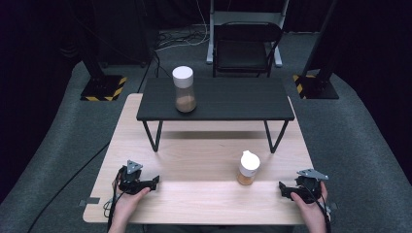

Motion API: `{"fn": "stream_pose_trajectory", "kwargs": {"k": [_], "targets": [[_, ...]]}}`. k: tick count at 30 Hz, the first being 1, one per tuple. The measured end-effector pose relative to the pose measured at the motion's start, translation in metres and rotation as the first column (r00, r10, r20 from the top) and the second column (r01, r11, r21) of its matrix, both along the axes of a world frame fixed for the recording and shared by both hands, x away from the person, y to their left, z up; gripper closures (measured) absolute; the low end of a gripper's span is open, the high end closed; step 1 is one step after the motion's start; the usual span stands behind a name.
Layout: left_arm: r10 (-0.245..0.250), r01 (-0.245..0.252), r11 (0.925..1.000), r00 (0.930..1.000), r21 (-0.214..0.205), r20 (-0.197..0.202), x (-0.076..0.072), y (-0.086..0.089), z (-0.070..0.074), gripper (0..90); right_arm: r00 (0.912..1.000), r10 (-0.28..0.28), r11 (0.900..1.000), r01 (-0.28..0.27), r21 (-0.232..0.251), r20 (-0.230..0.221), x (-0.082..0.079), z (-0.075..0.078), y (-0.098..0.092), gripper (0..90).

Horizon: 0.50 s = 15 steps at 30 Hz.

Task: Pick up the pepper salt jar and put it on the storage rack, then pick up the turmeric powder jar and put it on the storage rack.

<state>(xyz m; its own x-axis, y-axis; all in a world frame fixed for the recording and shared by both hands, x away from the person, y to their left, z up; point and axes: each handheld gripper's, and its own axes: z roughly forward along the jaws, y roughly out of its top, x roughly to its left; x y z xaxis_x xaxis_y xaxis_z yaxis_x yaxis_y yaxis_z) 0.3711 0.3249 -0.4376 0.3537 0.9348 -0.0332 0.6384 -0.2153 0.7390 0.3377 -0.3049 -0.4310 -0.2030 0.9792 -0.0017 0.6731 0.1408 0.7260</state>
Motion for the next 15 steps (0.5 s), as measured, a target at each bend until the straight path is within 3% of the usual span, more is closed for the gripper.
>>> {"fn": "stream_pose_trajectory", "kwargs": {"k": [3, 15], "targets": [[-0.001, 0.001, 0.9997, 1.0000, 0.025, 0.000, 0.0002, -0.0048, 0.0006, 7.0, 1.0000, 0.001, 1.0000, -0.001, 0.000, 0.000, 0.0000, 0.0001, 0.0002, 0.0], [-0.007, 0.007, 0.9997, 1.0000, 0.025, -0.003, 0.0008, -0.0028, 0.0008, 5.6, 1.0000, 0.001, 1.0000, -0.001, 0.000, 0.000, 0.0000, 0.0001, 0.0001, 0.0]]}}
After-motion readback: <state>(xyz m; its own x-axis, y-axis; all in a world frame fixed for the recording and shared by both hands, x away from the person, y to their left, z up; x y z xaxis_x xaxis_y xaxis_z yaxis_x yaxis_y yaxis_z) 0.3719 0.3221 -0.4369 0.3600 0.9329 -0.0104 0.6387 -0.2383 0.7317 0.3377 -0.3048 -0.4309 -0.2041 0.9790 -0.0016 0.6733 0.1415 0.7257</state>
